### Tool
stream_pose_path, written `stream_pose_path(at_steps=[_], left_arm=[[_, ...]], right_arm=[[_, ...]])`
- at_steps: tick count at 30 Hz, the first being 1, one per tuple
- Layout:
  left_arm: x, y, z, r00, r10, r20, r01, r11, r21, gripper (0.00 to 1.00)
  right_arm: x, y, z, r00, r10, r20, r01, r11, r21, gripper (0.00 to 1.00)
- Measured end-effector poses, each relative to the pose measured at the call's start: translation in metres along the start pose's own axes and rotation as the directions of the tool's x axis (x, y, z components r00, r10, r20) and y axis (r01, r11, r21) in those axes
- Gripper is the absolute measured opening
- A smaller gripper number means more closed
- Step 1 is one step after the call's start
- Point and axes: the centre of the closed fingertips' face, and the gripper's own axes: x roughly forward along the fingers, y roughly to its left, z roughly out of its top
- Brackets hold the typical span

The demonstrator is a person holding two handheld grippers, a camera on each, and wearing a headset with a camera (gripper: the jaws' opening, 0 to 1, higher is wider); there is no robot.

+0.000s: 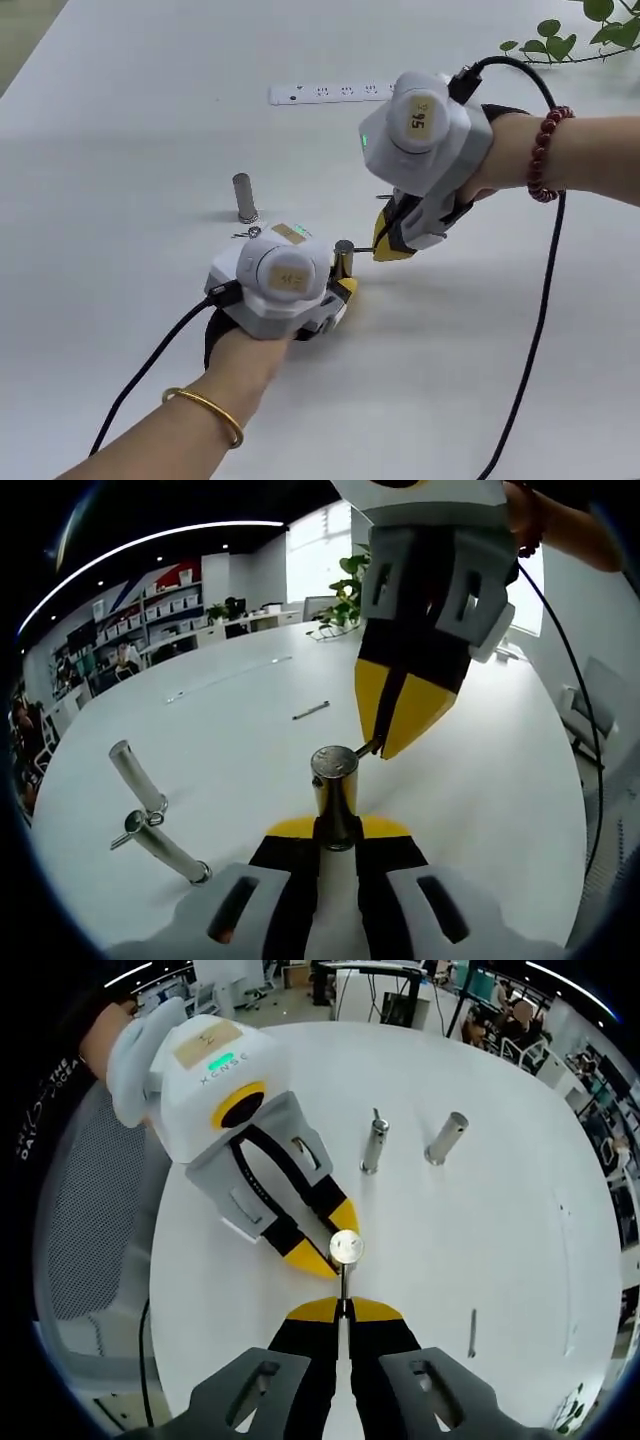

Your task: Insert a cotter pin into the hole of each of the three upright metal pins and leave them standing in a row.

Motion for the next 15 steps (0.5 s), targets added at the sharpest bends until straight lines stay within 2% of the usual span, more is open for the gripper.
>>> stream_pose_path(at_steps=[15], left_arm=[[0.0006, 0.0008, -0.0004, 0.9997, 0.019, 0.016, -0.018, 0.999, -0.028, 0.1]], right_arm=[[0.0014, 0.0017, 0.0066, 0.9995, -0.016, 0.027, 0.015, 0.998, 0.055, 0.0]])
